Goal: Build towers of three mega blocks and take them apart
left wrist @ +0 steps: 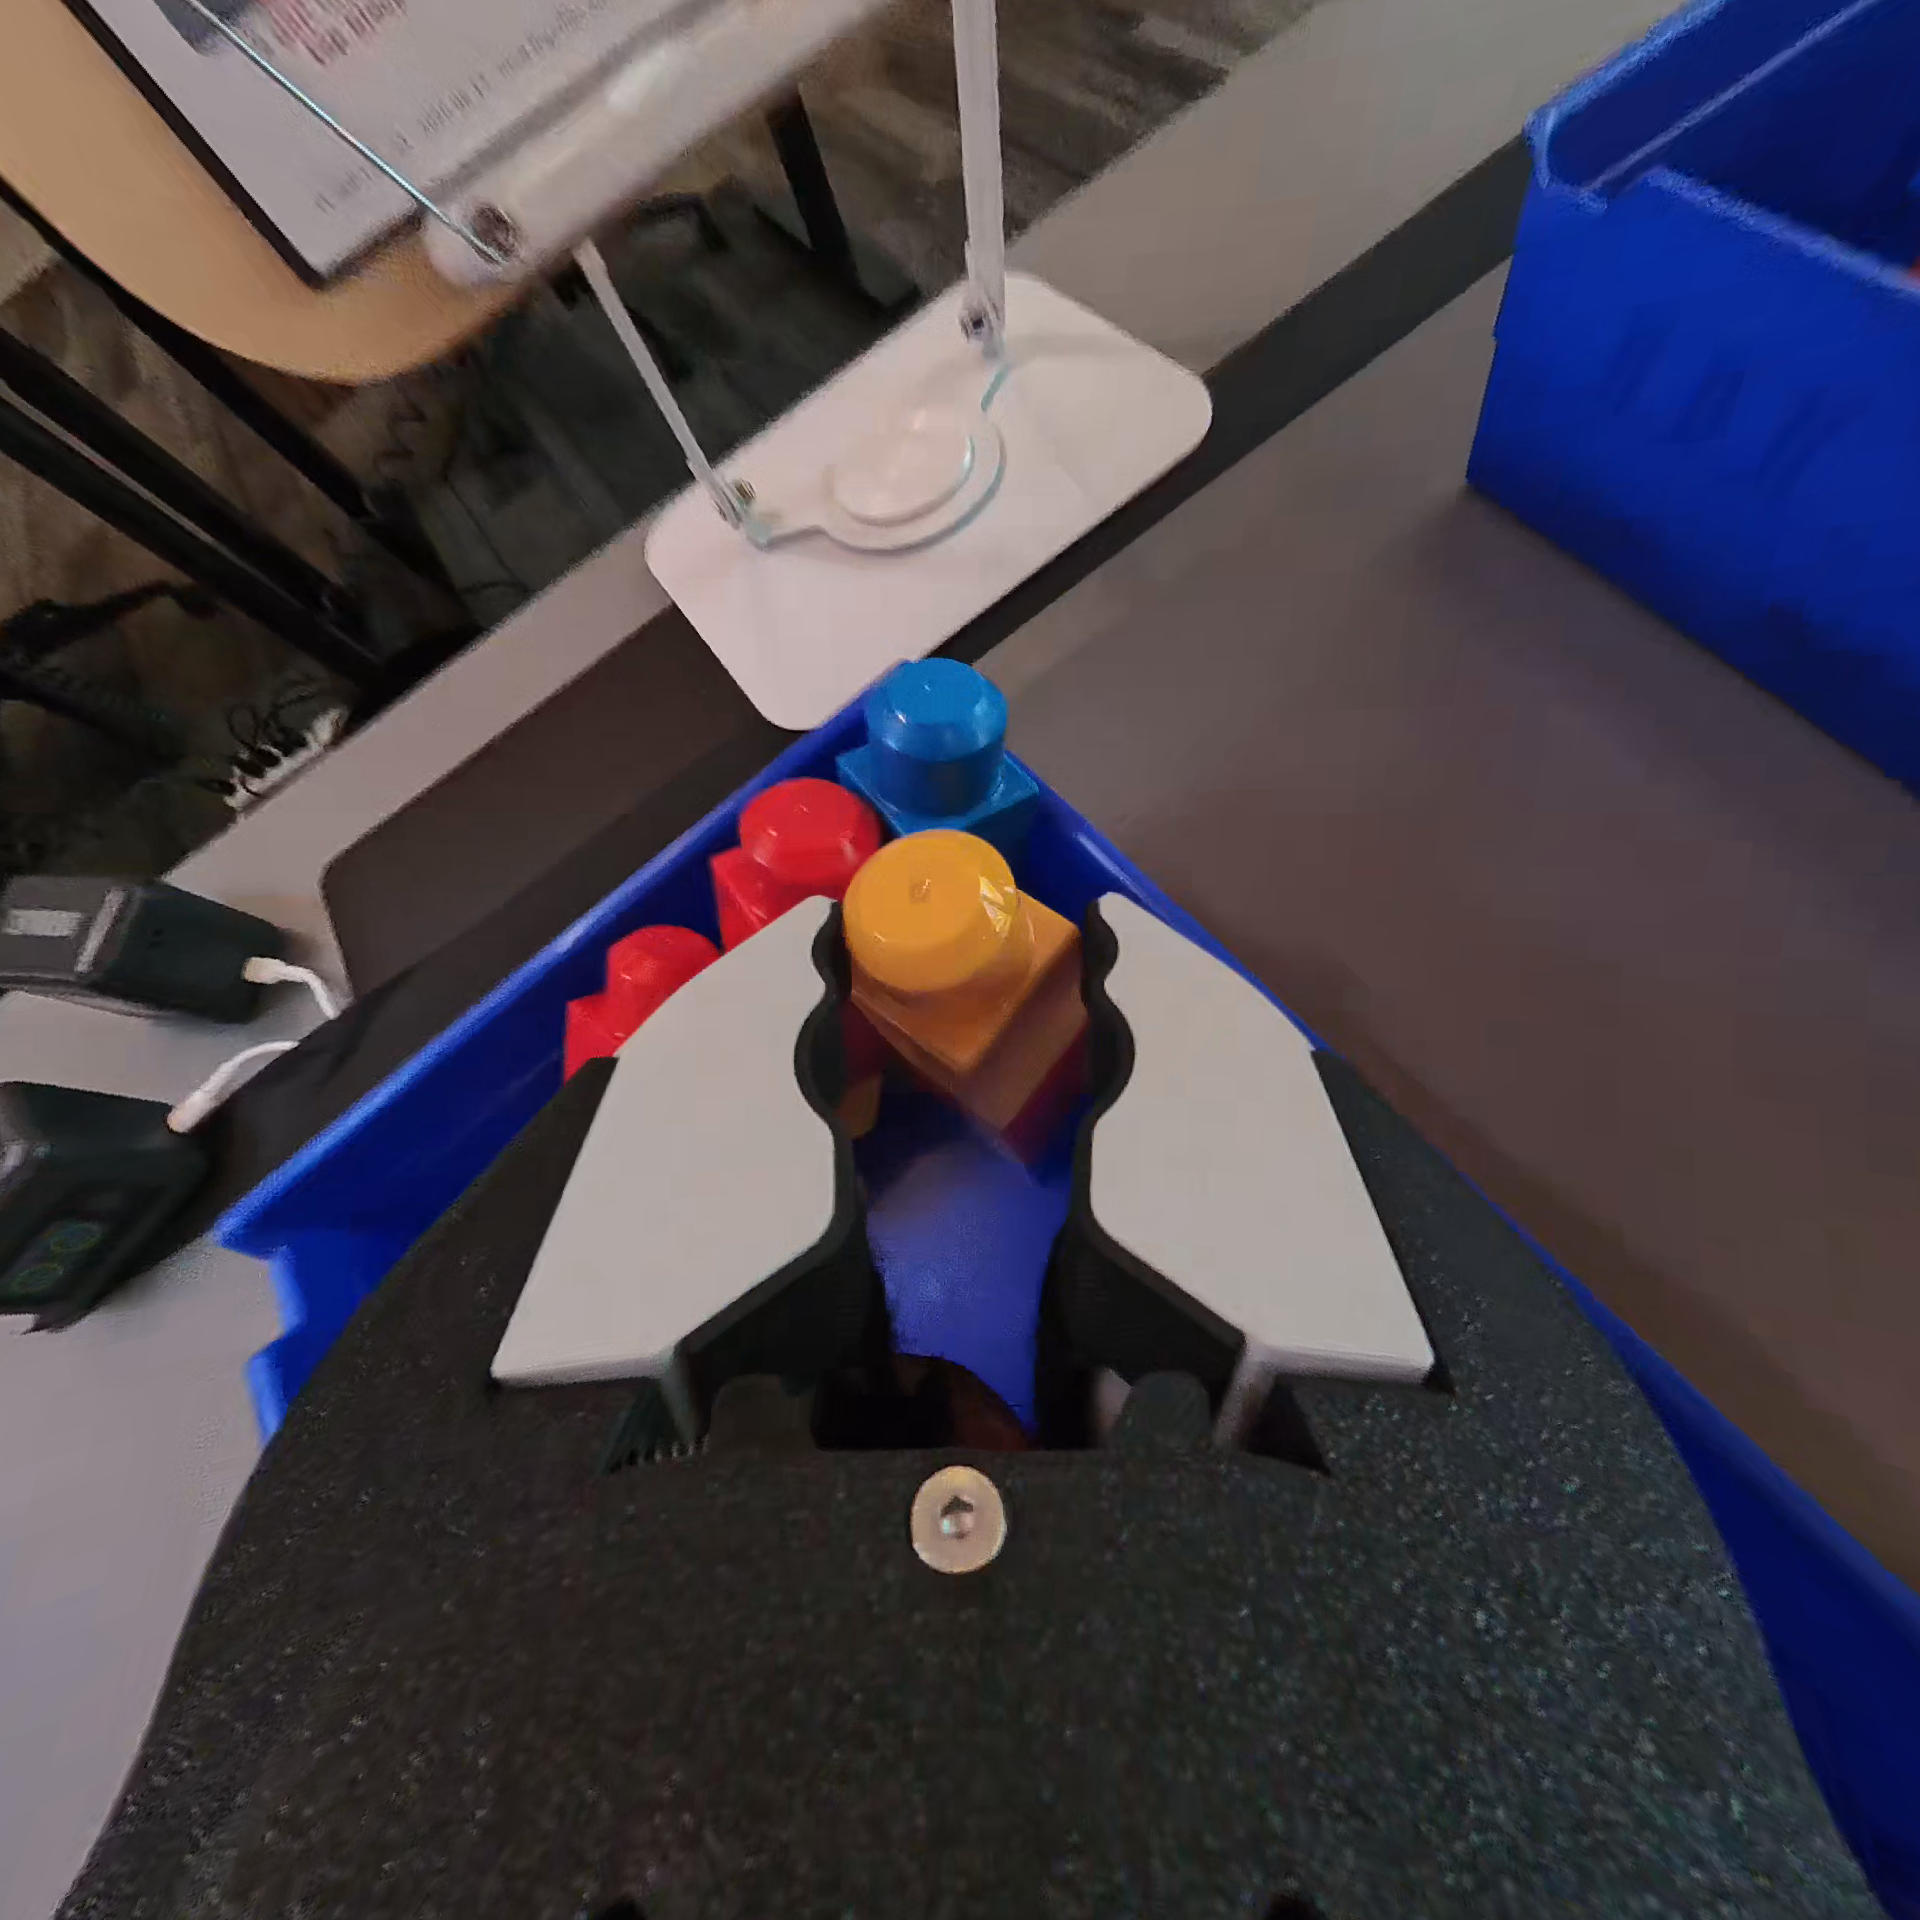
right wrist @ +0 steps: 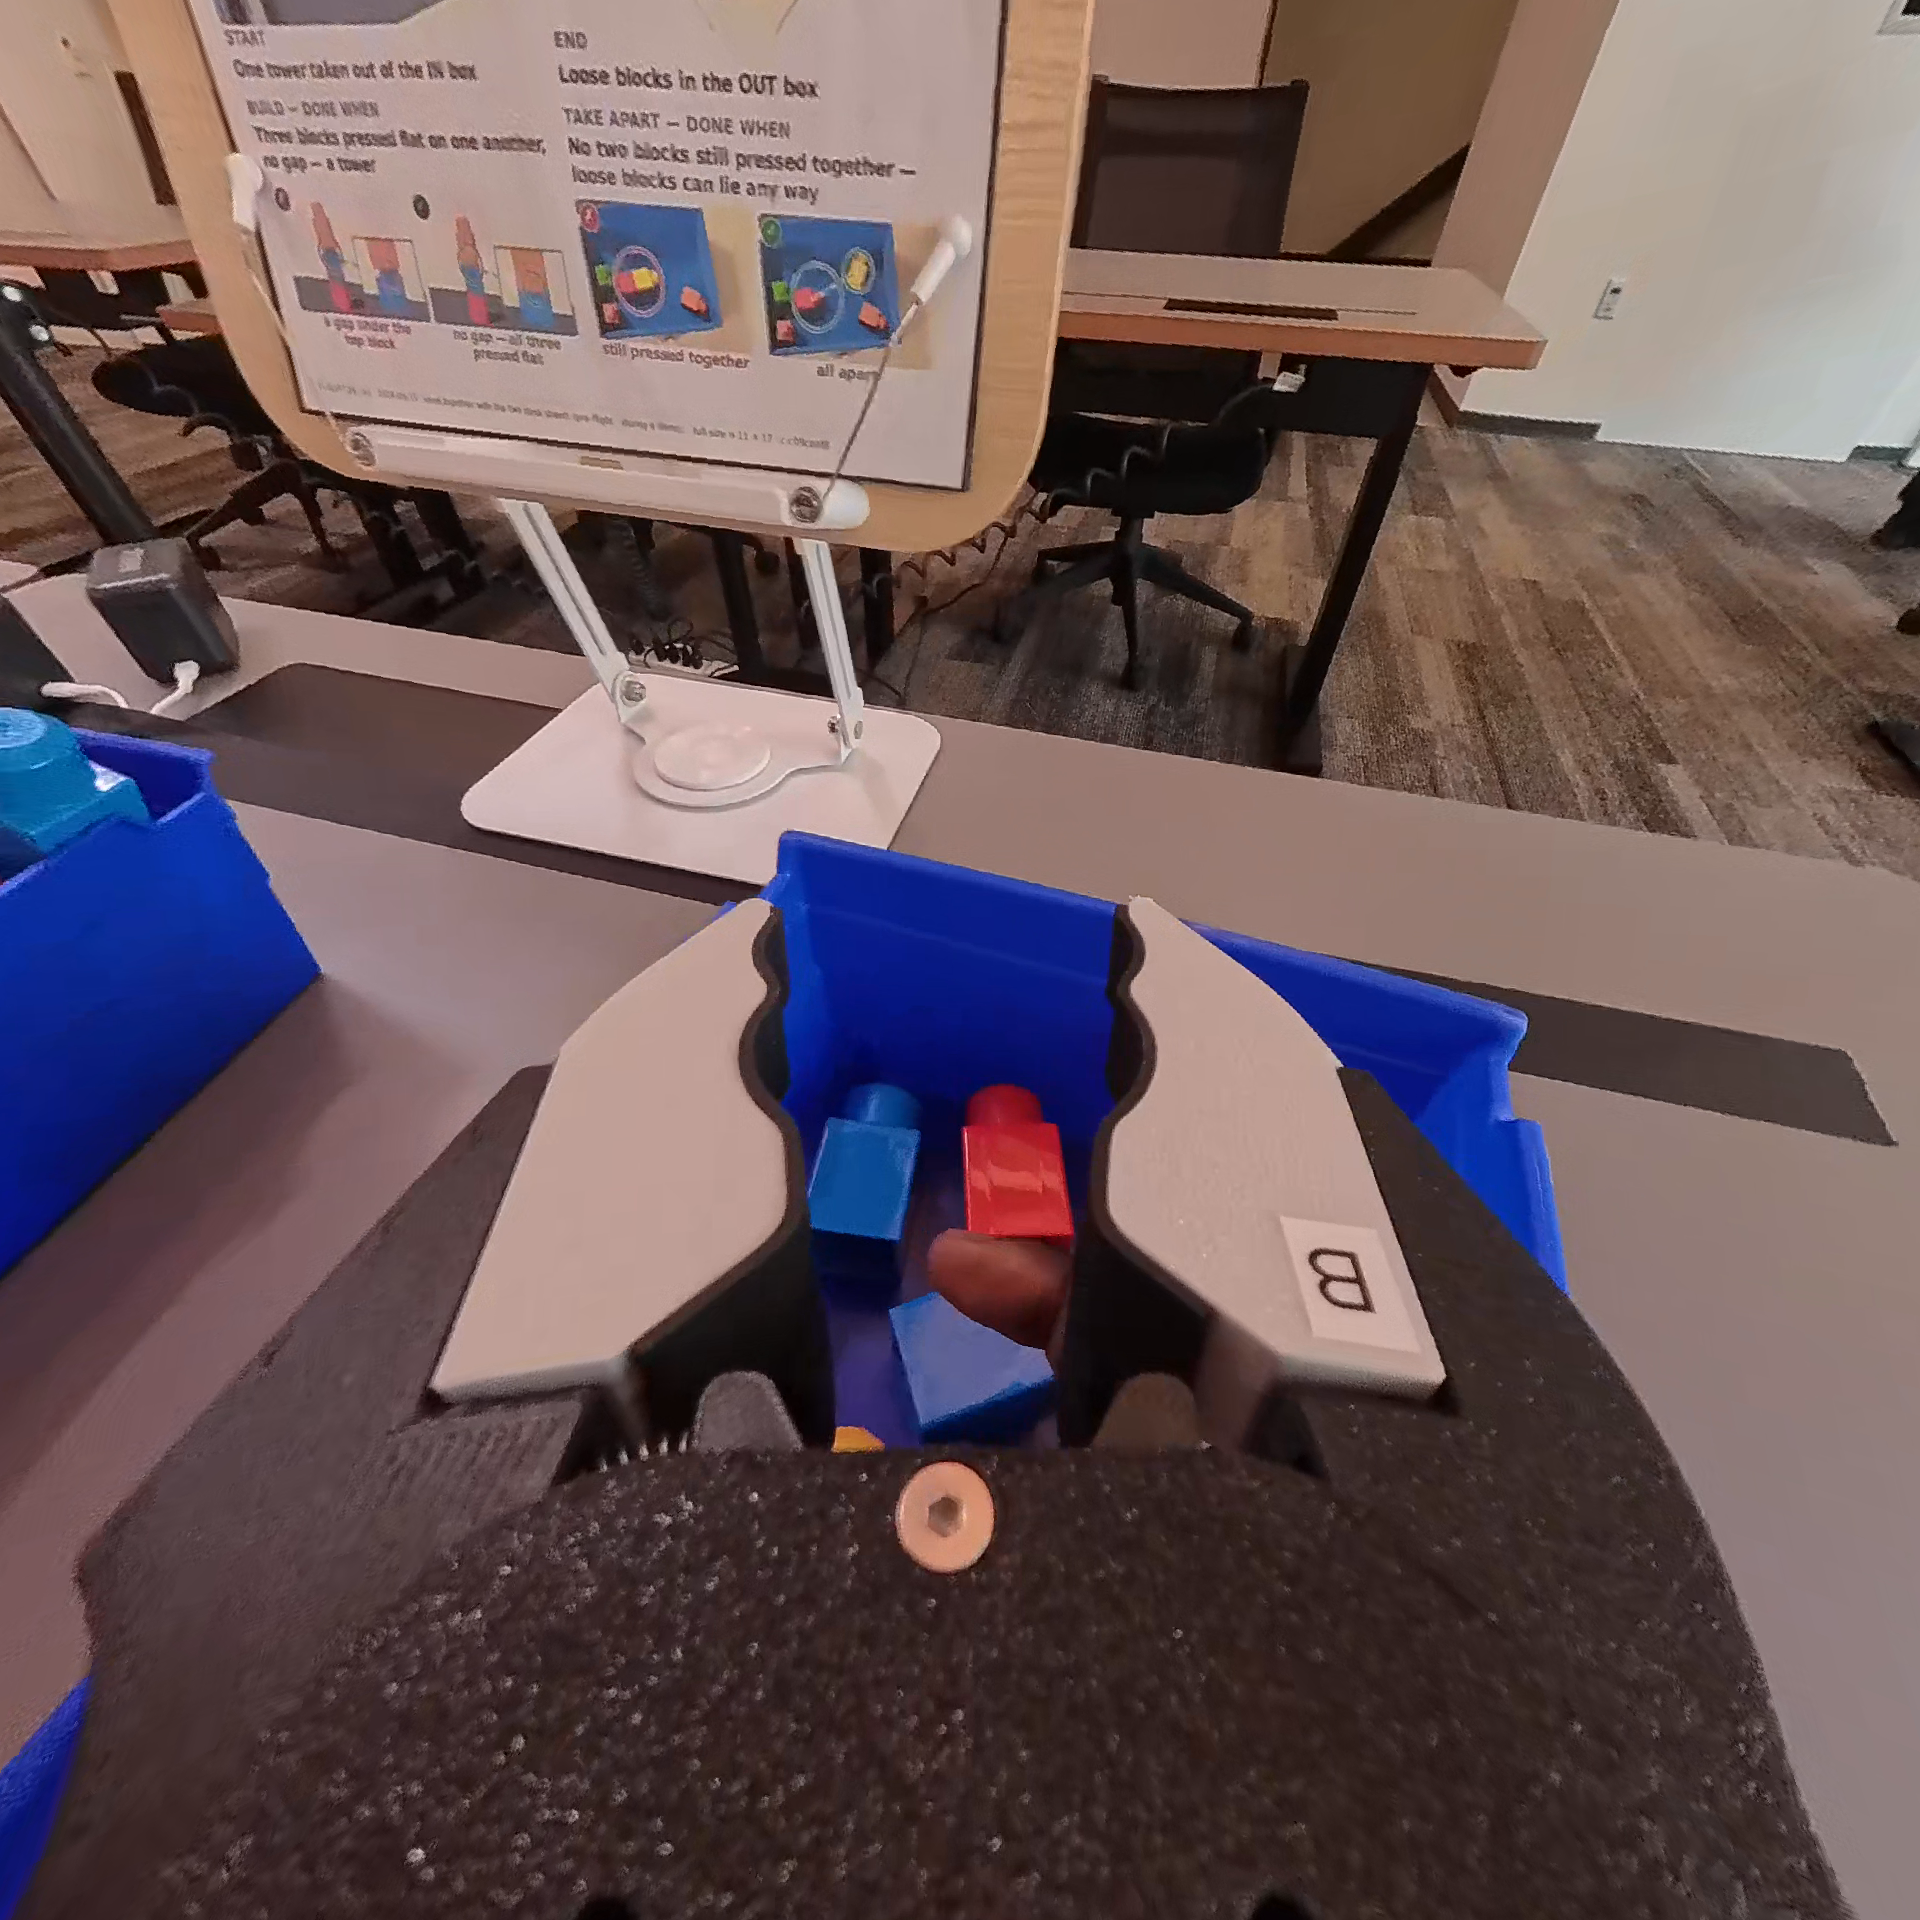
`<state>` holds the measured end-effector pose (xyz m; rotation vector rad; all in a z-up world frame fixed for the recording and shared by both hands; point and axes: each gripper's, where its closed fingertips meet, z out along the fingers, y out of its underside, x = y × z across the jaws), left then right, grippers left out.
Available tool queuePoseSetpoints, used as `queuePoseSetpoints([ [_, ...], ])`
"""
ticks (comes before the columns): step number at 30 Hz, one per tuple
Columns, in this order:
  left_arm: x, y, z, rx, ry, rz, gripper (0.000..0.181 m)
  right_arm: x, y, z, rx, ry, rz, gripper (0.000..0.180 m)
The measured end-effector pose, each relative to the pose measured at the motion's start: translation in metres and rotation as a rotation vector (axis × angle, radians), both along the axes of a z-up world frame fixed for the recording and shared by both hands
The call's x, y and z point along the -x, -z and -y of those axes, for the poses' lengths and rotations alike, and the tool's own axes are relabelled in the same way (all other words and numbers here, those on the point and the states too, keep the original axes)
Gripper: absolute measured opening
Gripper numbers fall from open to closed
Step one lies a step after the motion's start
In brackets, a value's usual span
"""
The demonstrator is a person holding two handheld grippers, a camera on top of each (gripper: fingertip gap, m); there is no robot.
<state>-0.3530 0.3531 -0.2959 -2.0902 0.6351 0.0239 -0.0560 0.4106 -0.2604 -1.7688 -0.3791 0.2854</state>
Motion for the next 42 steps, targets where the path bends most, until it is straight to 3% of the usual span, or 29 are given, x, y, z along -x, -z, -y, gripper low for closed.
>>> queuePoseSetpoints([
  [1, 0.001, -0.012, 0.002, -0.039, 0.001, 0.020, 0.041, 0.003, -0.003, 0.002, -0.007, -0.015, 0.000, 0.059],
  [4, -0.001, -0.053, 0.014, -0.143, 0.036, 0.168, 0.041, 0.029, -0.021, 0.017, -0.056, -0.163, -0.015, 0.060],
  [10, -0.012, -0.133, 0.053, -0.334, 0.227, 0.547, 0.040, 0.135, -0.059, 0.113, -0.281, -0.807, 0.062, 0.066],
  [15, -0.031, -0.161, 0.080, -0.376, 0.374, 0.648, 0.039, 0.215, -0.066, 0.158, -0.289, -1.026, 0.056, 0.070],
  [17, -0.041, -0.170, 0.088, -0.394, 0.420, 0.681, 0.036, 0.244, -0.057, 0.166, -0.264, -1.060, 0.082, 0.073],
  [20, -0.052, -0.176, 0.094, -0.410, 0.476, 0.704, 0.030, 0.275, -0.053, 0.176, -0.209, -1.102, -0.016, 0.058],
  [21, -0.052, -0.174, 0.093, -0.404, 0.477, 0.700, 0.030, 0.280, -0.054, 0.176, -0.183, -1.104, -0.075, 0.049],
  [26, -0.045, -0.186, 0.098, -0.434, 0.513, 0.816, 0.029, 0.273, -0.067, 0.169, -0.186, -1.109, -0.247, 0.037],
  [36, -0.038, -0.188, 0.114, -0.513, 0.652, 0.815, 0.065, 0.252, -0.094, 0.170, -0.296, -1.086, -0.325, 0.035],
  [40, -0.057, -0.154, 0.109, -0.320, 0.762, 0.809, 0.076, 0.250, -0.100, 0.177, -0.314, -1.121, -0.353, 0.035],
  [42, -0.070, -0.142, 0.108, -0.282, 0.819, 0.788, 0.073, 0.252, -0.099, 0.179, -0.317, -1.125, -0.345, 0.035],
])
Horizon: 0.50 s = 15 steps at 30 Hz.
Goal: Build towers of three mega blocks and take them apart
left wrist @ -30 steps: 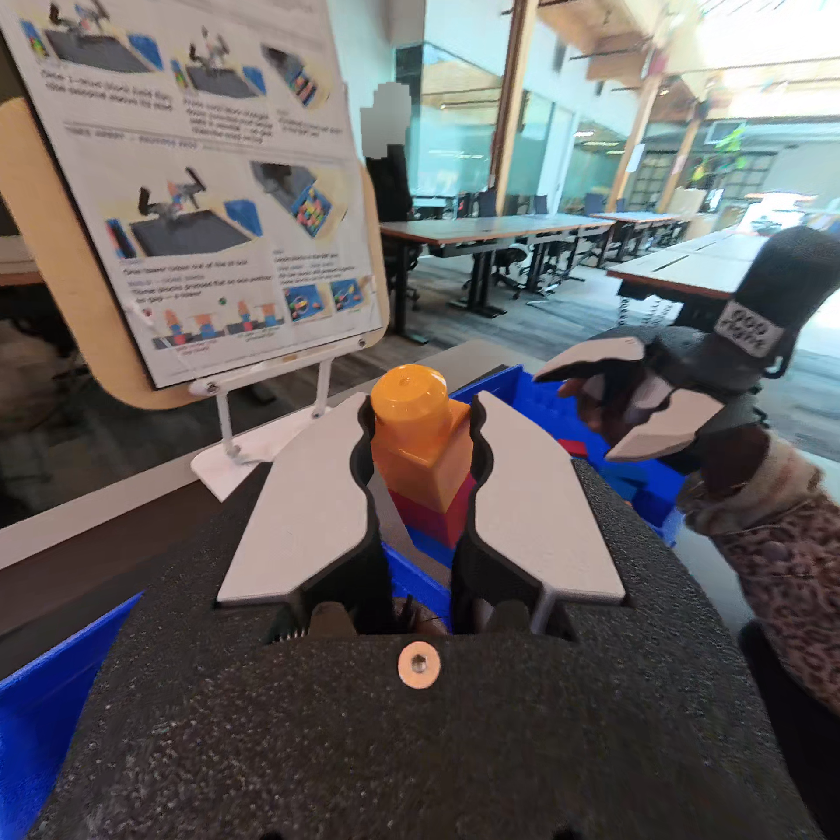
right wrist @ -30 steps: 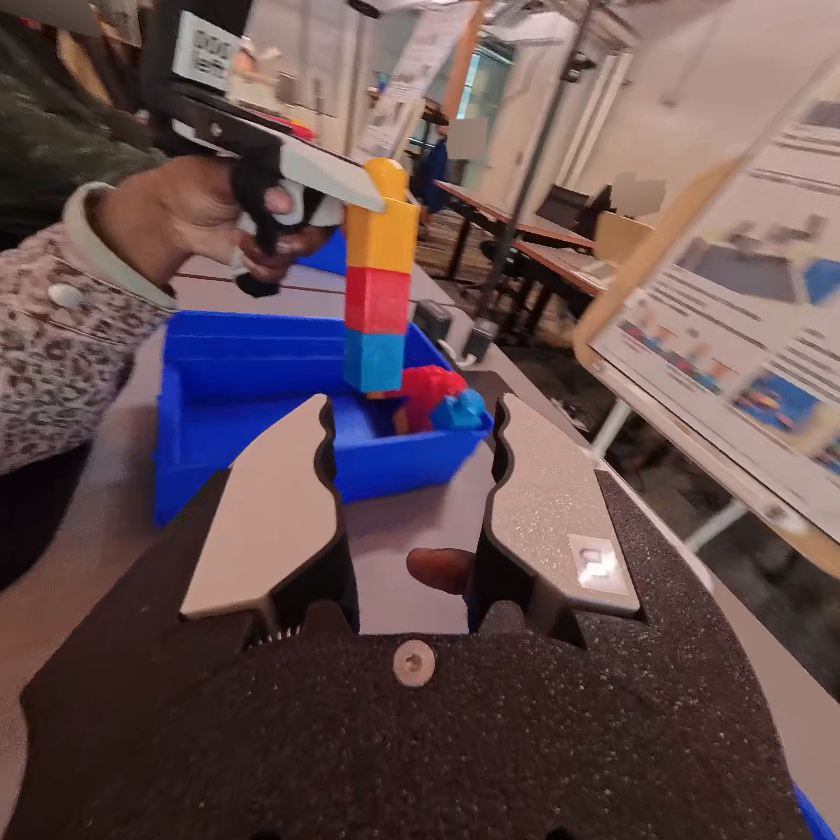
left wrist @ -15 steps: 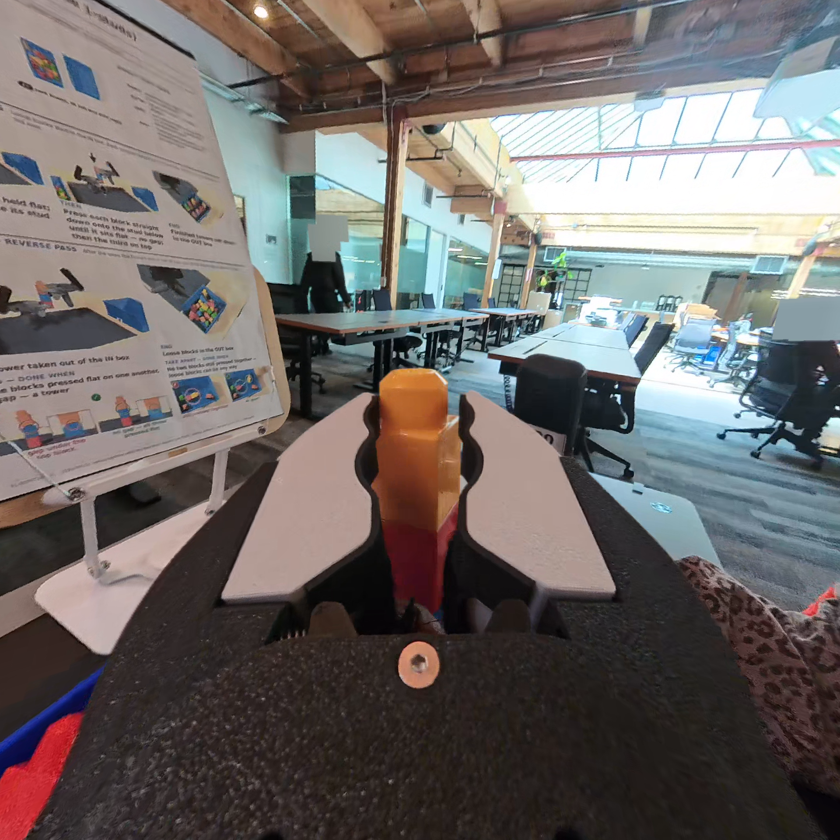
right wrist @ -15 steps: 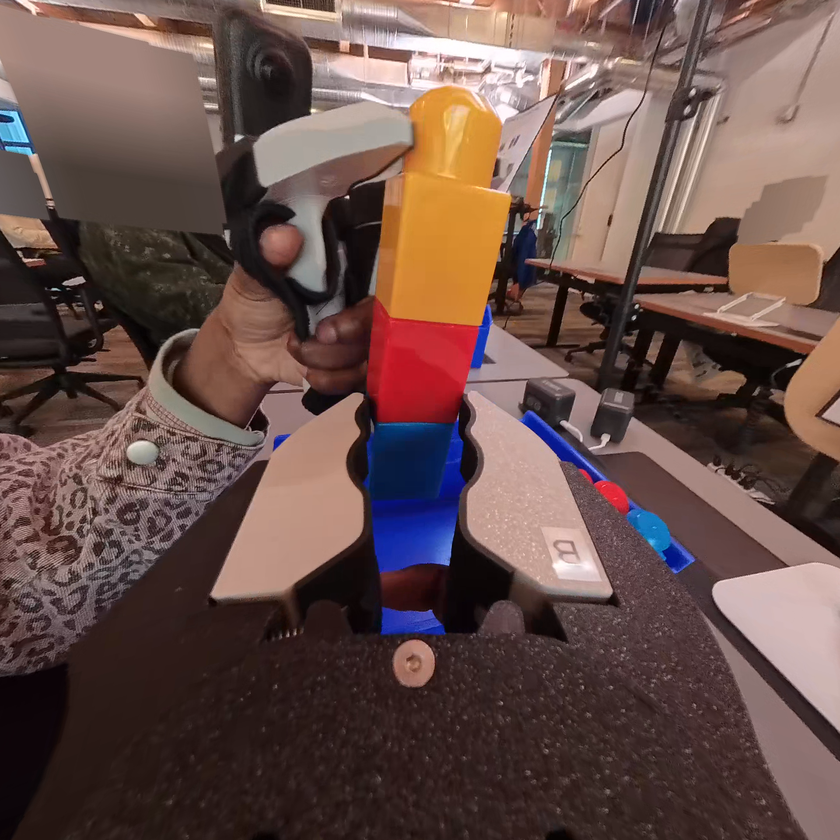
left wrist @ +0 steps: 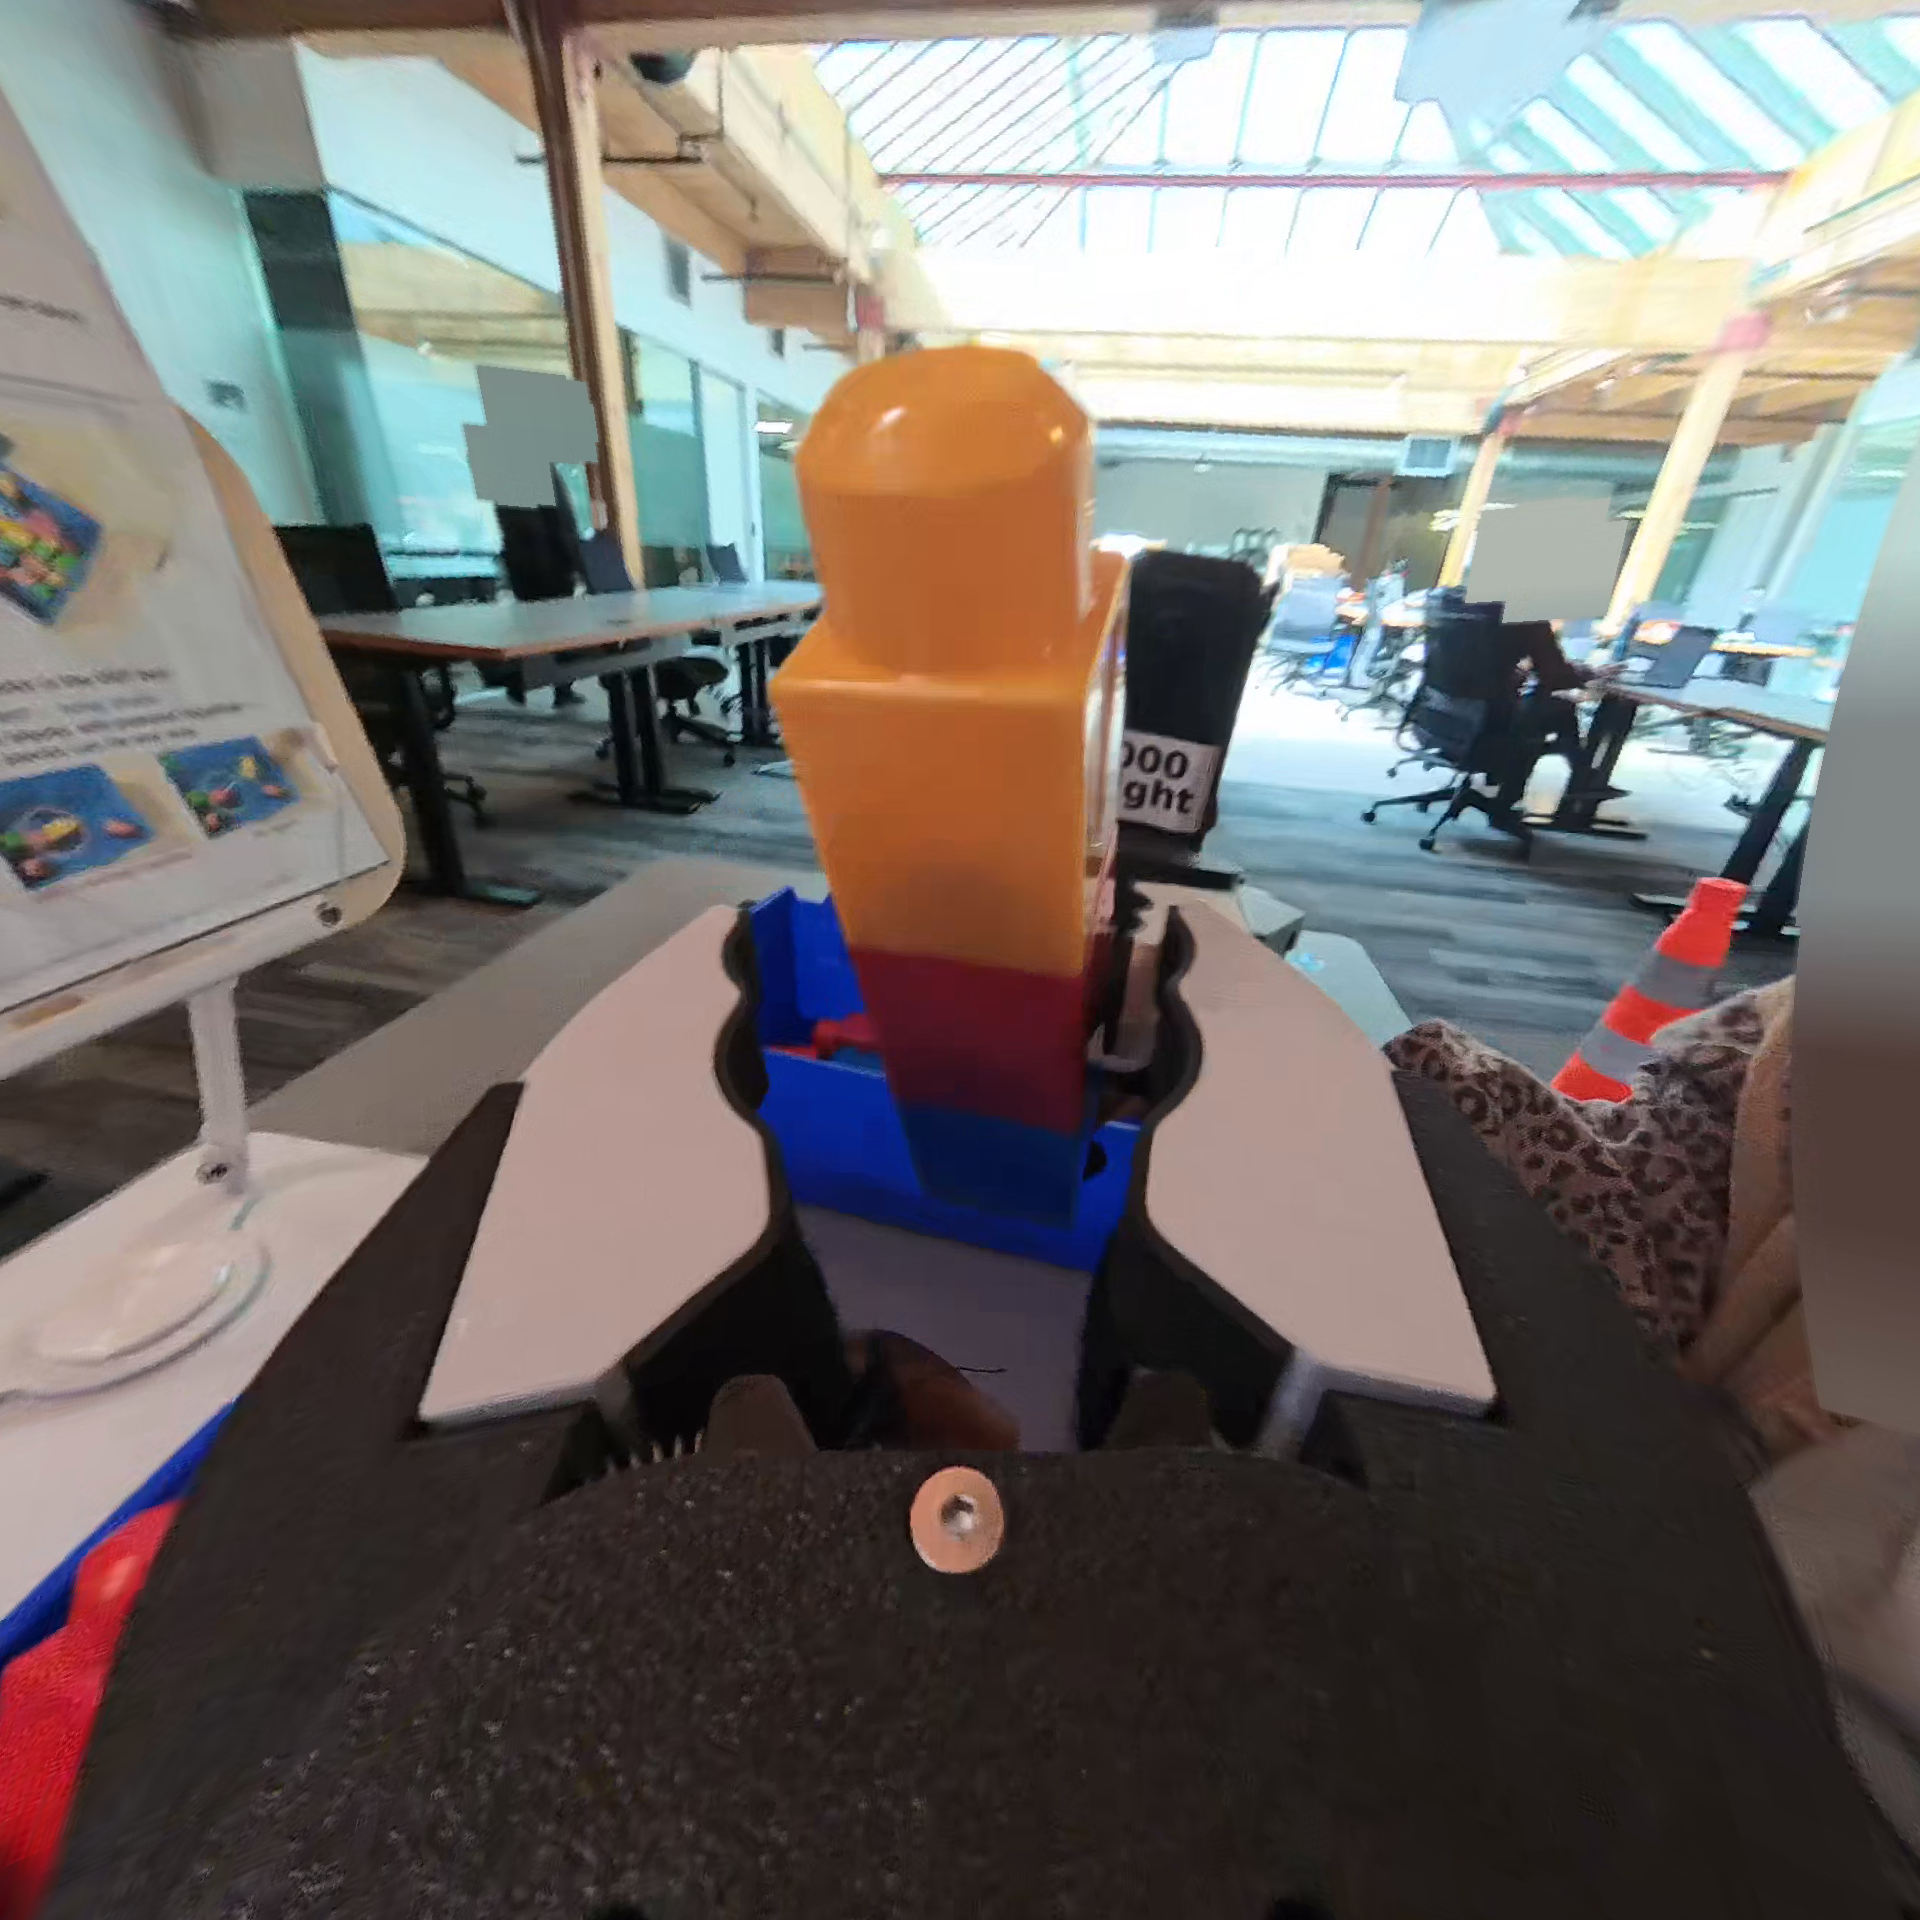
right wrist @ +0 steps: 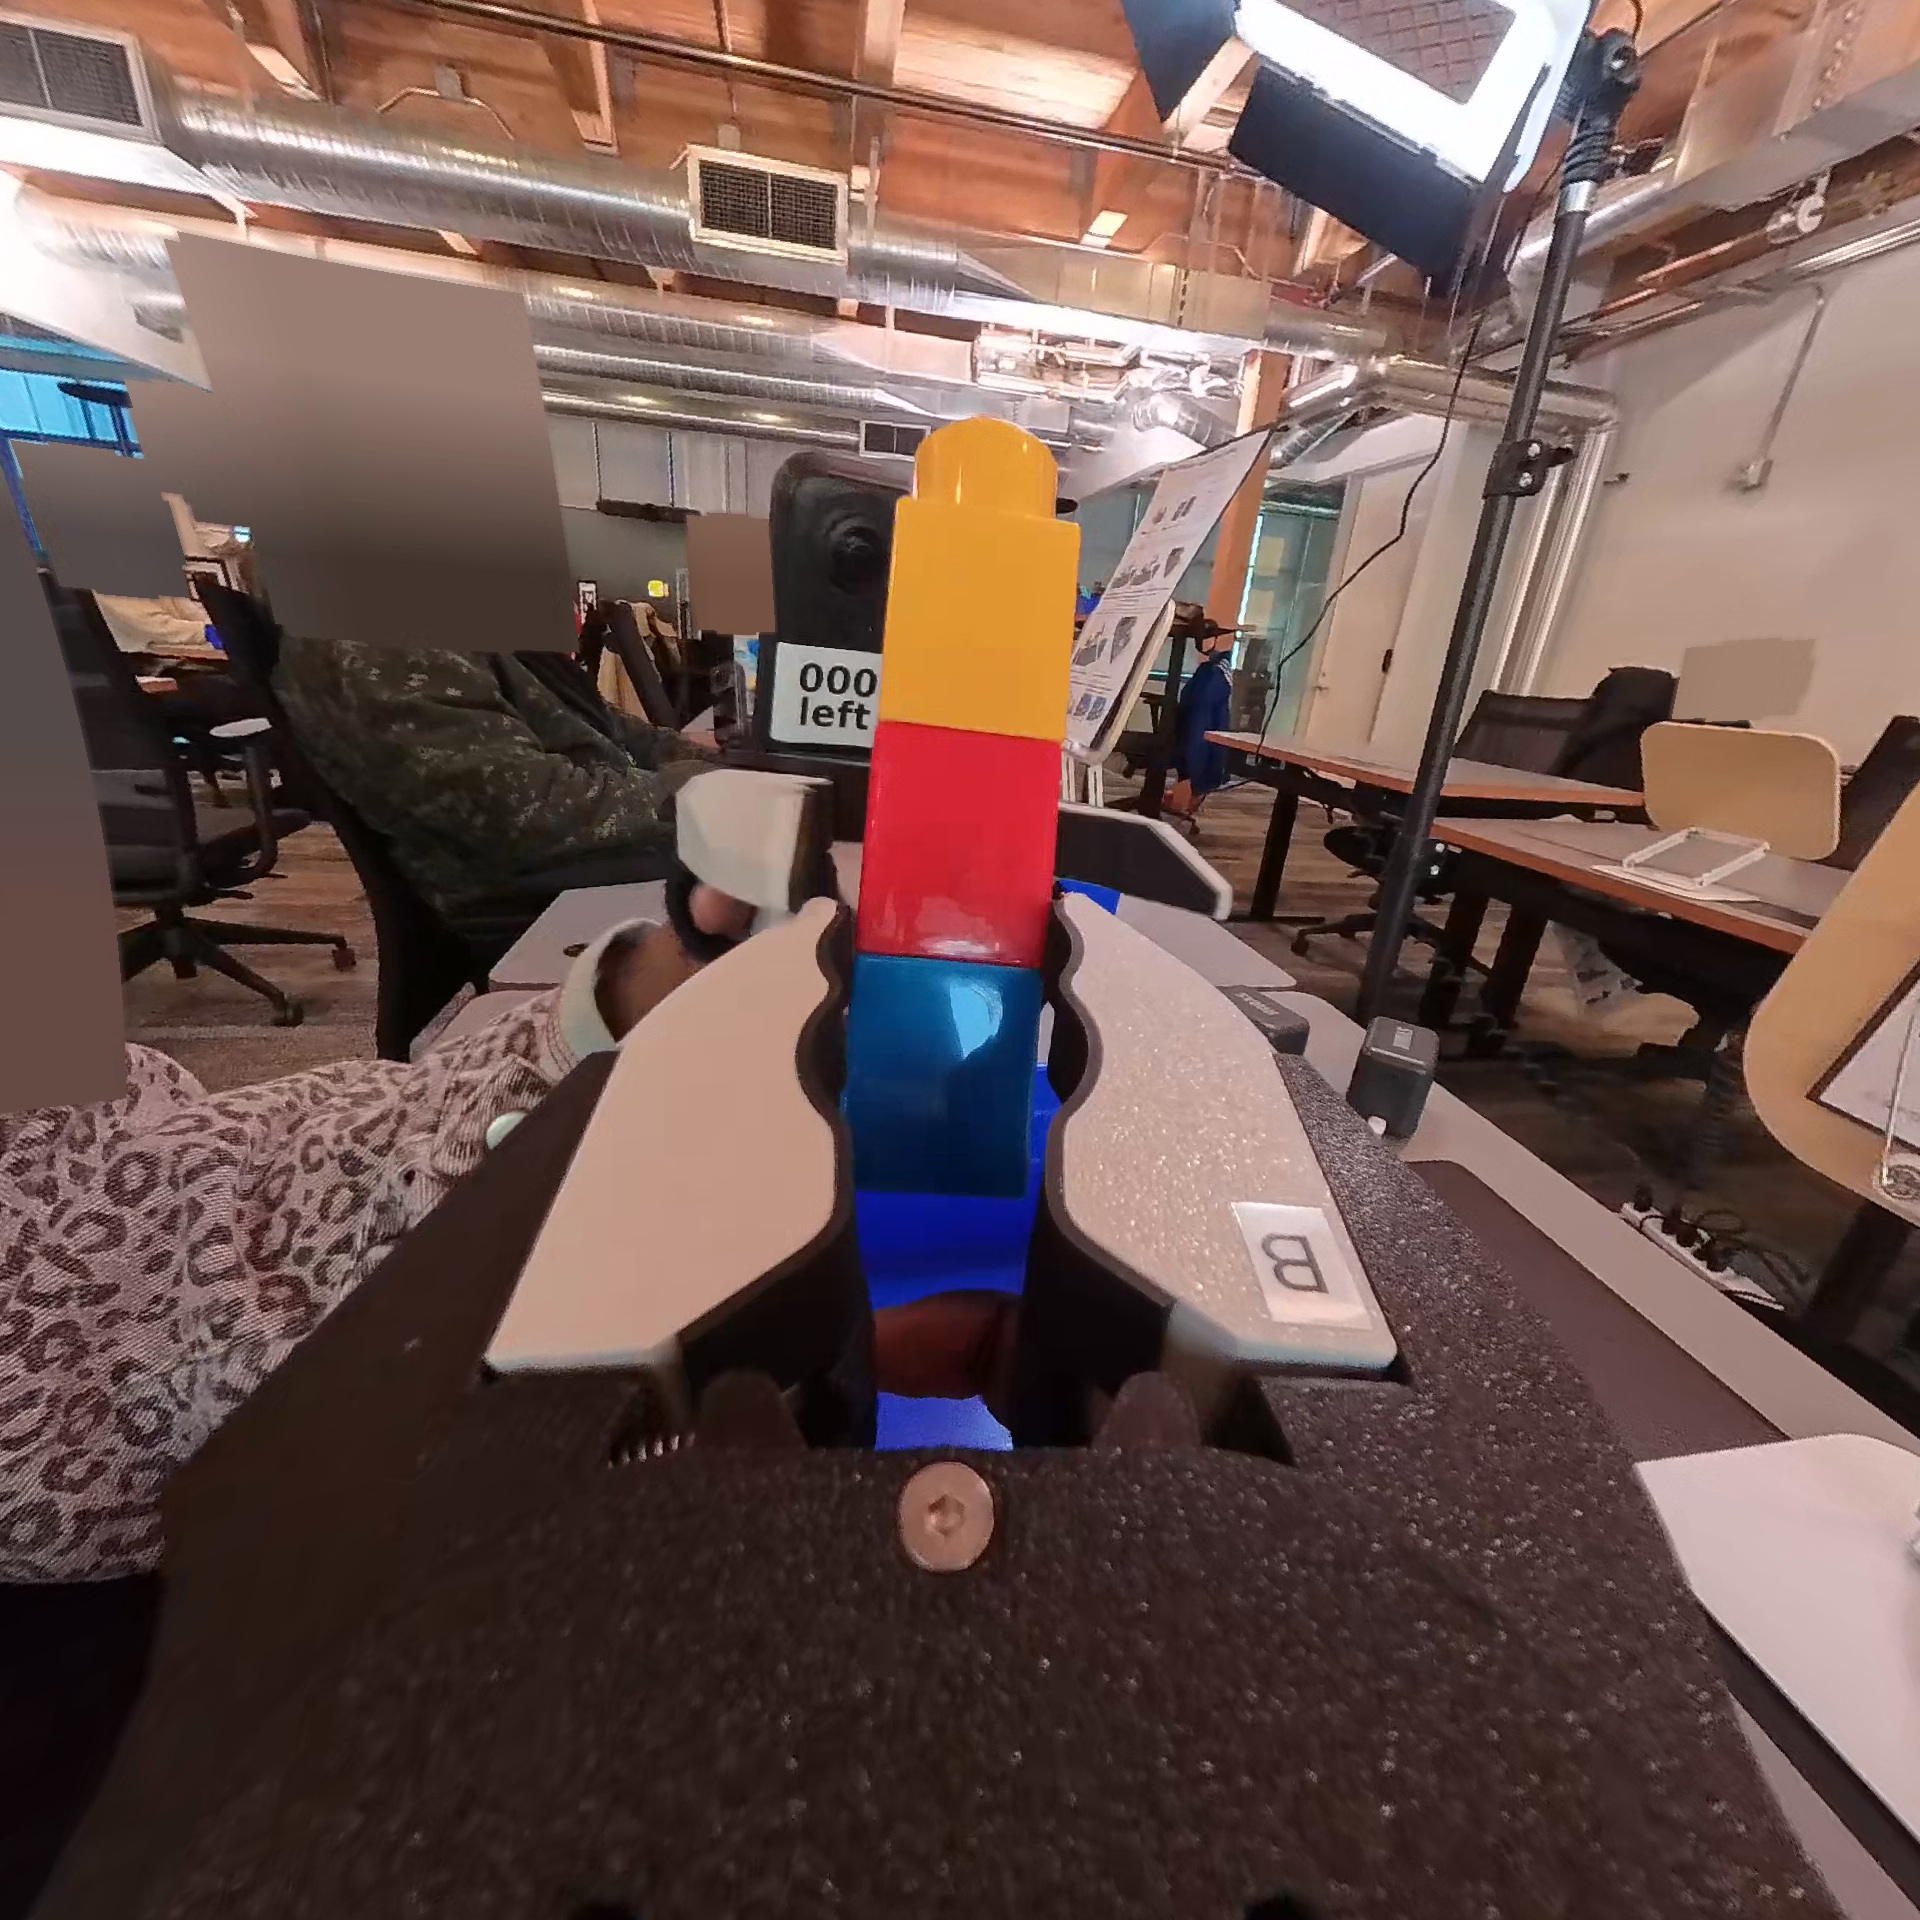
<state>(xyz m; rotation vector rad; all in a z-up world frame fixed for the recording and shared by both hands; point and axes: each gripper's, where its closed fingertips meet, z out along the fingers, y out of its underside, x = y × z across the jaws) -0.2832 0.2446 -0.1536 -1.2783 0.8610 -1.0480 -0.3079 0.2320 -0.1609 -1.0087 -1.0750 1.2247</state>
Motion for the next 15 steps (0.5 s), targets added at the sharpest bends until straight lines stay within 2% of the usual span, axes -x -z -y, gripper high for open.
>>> queuePoseSetpoints([
  [2, -0.004, -0.014, 0.005, -0.060, 0.036, 0.105, 0.048, 0.000, 0.001, 0.000, 0.007, -0.014, 0.000, 0.035],
  [3, -0.004, -0.020, 0.005, -0.071, 0.043, 0.147, 0.043, -0.002, -0.001, 0.002, 0.015, -0.033, -0.015, 0.035],
  [5, -0.005, -0.021, 0.009, -0.042, 0.088, 0.159, 0.041, -0.004, -0.002, 0.004, 0.028, -0.055, -0.007, 0.035],
  [8, -0.004, -0.027, 0.006, -0.058, 0.059, 0.186, 0.041, -0.008, -0.004, 0.001, 0.026, -0.026, -0.005, 0.034],
  [12, 0.010, -0.048, 0.001, -0.049, 0.002, 0.334, 0.040, -0.014, -0.004, -0.003, 0.051, -0.026, 0.002, 0.056],
  [15, 0.011, -0.062, 0.003, -0.052, 0.007, 0.433, 0.040, -0.012, -0.017, 0.000, 0.067, -0.034, -0.088, 0.058],
])
